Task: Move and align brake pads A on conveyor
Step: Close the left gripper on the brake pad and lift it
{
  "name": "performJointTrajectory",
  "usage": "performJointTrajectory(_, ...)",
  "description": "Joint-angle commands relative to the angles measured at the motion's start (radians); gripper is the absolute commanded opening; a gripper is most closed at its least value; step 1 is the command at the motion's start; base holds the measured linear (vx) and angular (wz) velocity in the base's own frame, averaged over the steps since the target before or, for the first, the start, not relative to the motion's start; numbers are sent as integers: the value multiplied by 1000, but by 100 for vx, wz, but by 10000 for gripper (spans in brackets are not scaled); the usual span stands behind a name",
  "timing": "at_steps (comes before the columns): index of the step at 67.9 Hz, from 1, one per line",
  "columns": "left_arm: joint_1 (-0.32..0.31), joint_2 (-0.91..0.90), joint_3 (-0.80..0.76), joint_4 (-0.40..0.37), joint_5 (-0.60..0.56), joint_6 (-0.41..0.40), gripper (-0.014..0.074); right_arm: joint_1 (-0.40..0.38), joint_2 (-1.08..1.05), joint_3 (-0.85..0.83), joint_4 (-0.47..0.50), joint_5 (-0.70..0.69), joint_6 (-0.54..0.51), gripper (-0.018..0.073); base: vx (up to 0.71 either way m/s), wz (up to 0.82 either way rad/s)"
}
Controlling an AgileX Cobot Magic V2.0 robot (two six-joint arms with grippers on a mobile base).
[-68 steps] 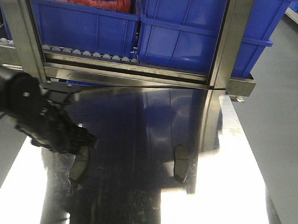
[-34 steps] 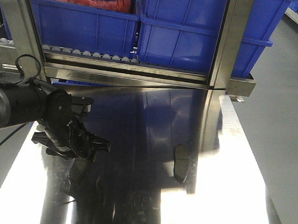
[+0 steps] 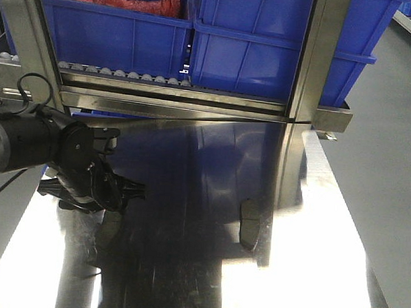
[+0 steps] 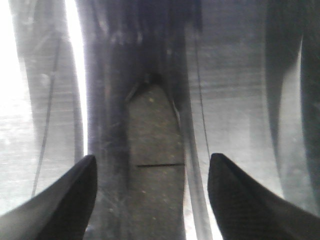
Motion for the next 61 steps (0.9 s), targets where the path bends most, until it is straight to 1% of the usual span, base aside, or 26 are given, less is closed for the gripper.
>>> performJointTrajectory(1, 3, -46, -31, 4, -35, 2, 461, -4, 8, -27, -1, -73, -4, 326, 0, 0)
performJointTrajectory(13, 3, -46, -31, -19, -36, 55, 461, -4, 8, -27, -1, -73, -4, 326, 0, 0)
performJointTrajectory(25, 3, -37, -31, -26, -22, 58, 461, -4, 8, -27, -1, -73, -4, 326, 0, 0)
performJointTrajectory(33, 3, 3, -31, -53, 16, 109, 461, -4, 8, -27, -1, -73, -4, 326, 0, 0)
performJointTrajectory(61, 3, 56, -31, -65, -1, 107, 461, -4, 8, -27, -1, -73, -4, 326, 0, 0)
